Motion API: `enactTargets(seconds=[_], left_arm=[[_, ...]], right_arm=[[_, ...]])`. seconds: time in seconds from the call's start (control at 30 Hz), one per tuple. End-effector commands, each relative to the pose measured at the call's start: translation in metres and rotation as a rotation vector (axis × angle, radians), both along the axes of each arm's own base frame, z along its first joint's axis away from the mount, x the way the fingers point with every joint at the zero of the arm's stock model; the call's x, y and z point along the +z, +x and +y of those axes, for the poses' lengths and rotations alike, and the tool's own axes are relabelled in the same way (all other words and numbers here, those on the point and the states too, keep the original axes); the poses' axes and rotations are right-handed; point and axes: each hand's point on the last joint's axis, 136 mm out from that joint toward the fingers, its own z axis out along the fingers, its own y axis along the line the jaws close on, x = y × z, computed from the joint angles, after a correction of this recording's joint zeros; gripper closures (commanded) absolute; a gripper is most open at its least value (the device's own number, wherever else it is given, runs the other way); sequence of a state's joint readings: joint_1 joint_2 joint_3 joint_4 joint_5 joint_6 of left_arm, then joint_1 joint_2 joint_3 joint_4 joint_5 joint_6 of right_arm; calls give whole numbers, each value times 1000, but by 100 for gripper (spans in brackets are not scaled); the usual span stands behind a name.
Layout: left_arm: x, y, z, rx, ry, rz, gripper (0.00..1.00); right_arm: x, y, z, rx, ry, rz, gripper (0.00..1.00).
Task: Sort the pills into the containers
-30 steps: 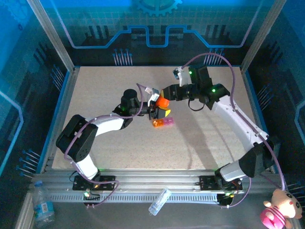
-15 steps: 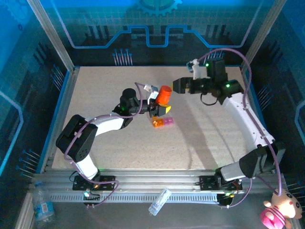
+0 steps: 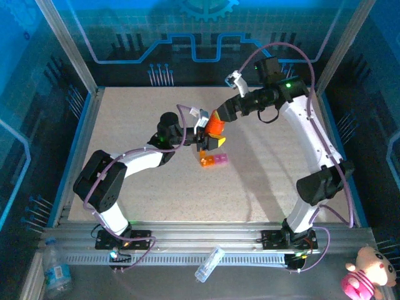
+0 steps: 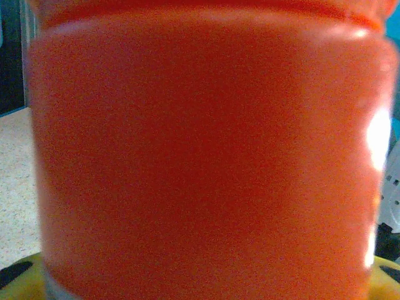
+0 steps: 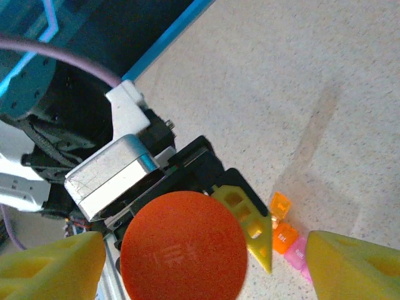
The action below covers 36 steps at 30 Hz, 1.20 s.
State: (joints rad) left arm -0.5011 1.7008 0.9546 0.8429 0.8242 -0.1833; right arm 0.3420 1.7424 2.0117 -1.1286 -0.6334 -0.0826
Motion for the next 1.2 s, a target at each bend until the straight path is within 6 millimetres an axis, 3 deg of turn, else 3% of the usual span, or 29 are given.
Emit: enactTargets(seconds=[0.0,0.57,0.73,1.0,1.17], left_arm=[[25,-6,-1,-34,-35,-66,100],[23,-5,-1,-30,-35,-60,100],[24,-2,0,-13,-39,-66,100],[23,1,0,0,-41,-72,100],[21,1,-1,3,-42,-67,100]], right_arm=[[-2,-13,1,44,-34,18,18],[-13,-14,7,27,-5,70,53],[-25,-6,3,-131,-30,107,64],[-56,-5,3,-481,14,136,67],[-55,-8,9,-556,116,147,68]])
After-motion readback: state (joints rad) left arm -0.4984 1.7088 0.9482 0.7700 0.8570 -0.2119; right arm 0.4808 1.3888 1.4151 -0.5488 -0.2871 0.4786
